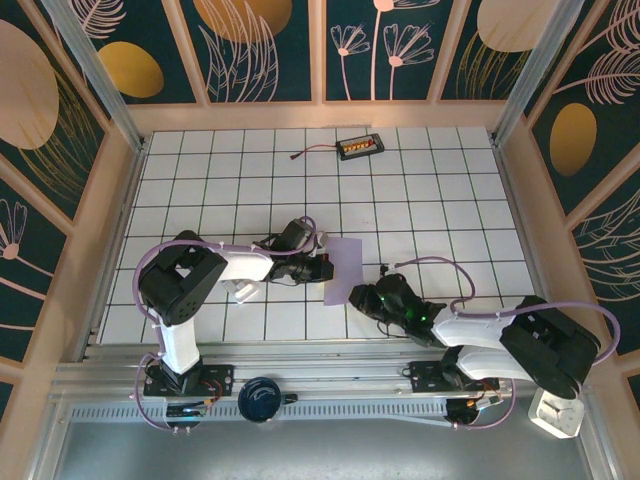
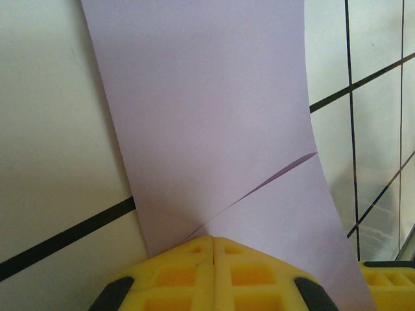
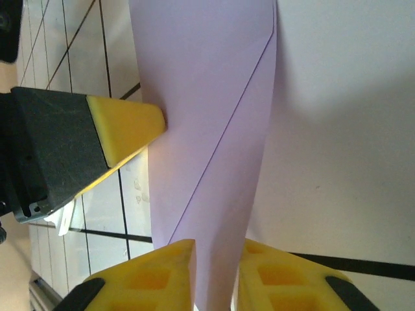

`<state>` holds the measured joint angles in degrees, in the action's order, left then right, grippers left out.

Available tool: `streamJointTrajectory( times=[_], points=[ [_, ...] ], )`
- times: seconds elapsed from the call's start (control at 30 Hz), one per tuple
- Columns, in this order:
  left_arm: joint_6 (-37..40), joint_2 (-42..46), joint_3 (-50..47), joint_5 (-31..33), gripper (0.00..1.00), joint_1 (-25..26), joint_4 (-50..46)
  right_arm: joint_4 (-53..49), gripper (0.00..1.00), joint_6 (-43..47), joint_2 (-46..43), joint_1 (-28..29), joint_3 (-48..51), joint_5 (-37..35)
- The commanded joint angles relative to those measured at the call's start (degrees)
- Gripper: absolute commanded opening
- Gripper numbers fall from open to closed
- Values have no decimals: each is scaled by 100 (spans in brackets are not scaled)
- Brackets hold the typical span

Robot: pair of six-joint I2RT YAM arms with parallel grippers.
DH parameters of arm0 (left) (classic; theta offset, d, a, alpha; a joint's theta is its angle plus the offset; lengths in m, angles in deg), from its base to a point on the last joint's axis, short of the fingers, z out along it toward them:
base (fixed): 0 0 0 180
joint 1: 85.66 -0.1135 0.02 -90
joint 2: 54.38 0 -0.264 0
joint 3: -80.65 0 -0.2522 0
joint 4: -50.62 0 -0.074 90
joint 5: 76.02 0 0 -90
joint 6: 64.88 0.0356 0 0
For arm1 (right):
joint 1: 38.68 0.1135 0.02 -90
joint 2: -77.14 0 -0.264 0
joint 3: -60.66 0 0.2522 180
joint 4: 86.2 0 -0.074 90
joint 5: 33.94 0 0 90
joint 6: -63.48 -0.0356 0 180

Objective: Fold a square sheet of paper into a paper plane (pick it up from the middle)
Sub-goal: Turn over the paper at the center of the table.

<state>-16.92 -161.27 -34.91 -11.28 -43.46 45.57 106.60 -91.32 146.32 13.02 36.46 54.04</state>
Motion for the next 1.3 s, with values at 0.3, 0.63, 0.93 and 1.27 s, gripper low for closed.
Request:
streamJointTrajectory(
  times=[0.3, 0.63, 0.93, 1.27],
  points=[
    [-353, 112, 133, -123, 36, 5, -60, -1200, 0, 696, -151, -65, -591, -809],
    [-736, 1739, 73, 154, 53, -450, 276, -4853, 0, 3255, -1056, -1477, -2360, -432],
    [-749, 2917, -697, 503, 54, -1735, 30, -6923, 0, 3814, 520, -323, -4335, -2474],
    [-496, 3054, -1068, 672, 55, -2207, -306, -6992, 0, 3824, 2710, 1148, -5278, -2561]
  ],
)
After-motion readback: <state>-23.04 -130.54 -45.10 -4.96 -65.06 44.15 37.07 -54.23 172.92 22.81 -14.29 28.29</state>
